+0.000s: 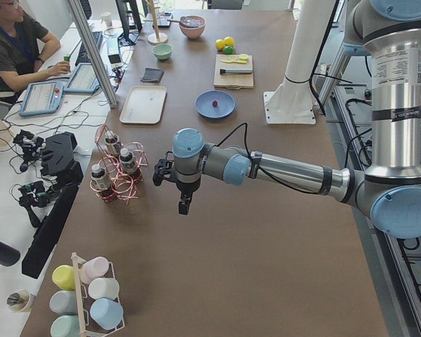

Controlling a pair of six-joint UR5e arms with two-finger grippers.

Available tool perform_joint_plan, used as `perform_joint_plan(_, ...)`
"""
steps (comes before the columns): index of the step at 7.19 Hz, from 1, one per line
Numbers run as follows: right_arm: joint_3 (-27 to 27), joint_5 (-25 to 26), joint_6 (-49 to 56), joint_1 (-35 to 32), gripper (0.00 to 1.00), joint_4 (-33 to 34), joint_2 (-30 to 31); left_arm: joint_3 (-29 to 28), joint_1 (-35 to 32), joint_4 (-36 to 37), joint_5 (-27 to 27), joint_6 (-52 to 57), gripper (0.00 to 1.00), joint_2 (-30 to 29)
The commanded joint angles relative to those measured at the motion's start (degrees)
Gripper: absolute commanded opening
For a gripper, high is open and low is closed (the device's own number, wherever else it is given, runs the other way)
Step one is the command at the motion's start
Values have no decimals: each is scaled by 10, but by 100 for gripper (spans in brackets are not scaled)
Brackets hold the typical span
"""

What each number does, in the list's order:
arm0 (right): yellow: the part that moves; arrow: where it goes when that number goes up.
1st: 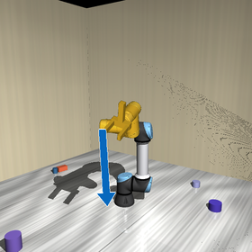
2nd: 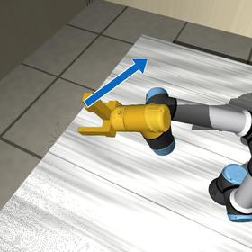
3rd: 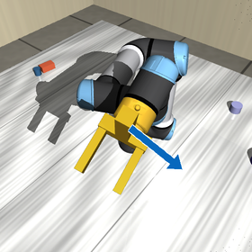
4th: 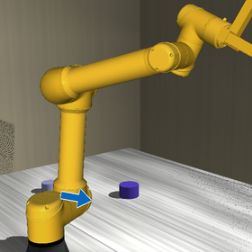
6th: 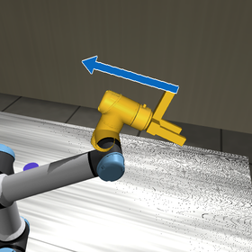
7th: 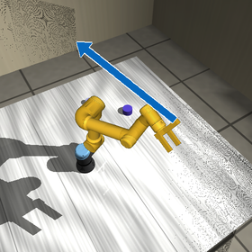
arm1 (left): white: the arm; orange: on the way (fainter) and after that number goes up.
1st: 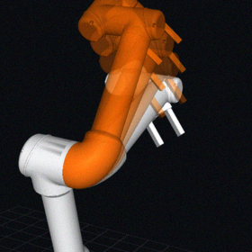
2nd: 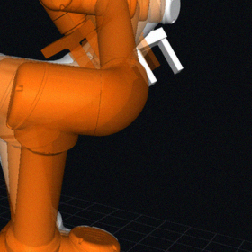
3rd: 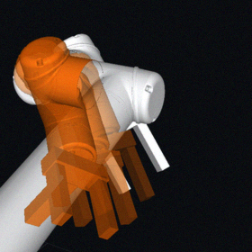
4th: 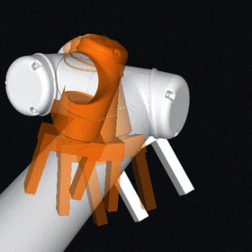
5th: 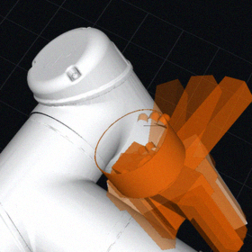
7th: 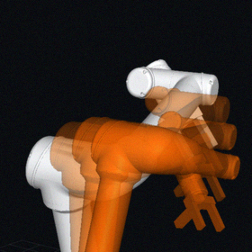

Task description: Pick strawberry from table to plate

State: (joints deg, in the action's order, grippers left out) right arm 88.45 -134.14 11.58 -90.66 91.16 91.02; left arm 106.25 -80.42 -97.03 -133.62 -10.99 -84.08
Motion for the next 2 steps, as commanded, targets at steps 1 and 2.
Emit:
perform_joint_plan(1, 1, -1, -1, 0, 100, 1, -1, 0, 0, 0, 0, 0, 97, 1)
perform_joint_plan(2, 1, -1, -2, 0, 100, 0, -1, 0, 0, 0, 0, 0, 97, 1)
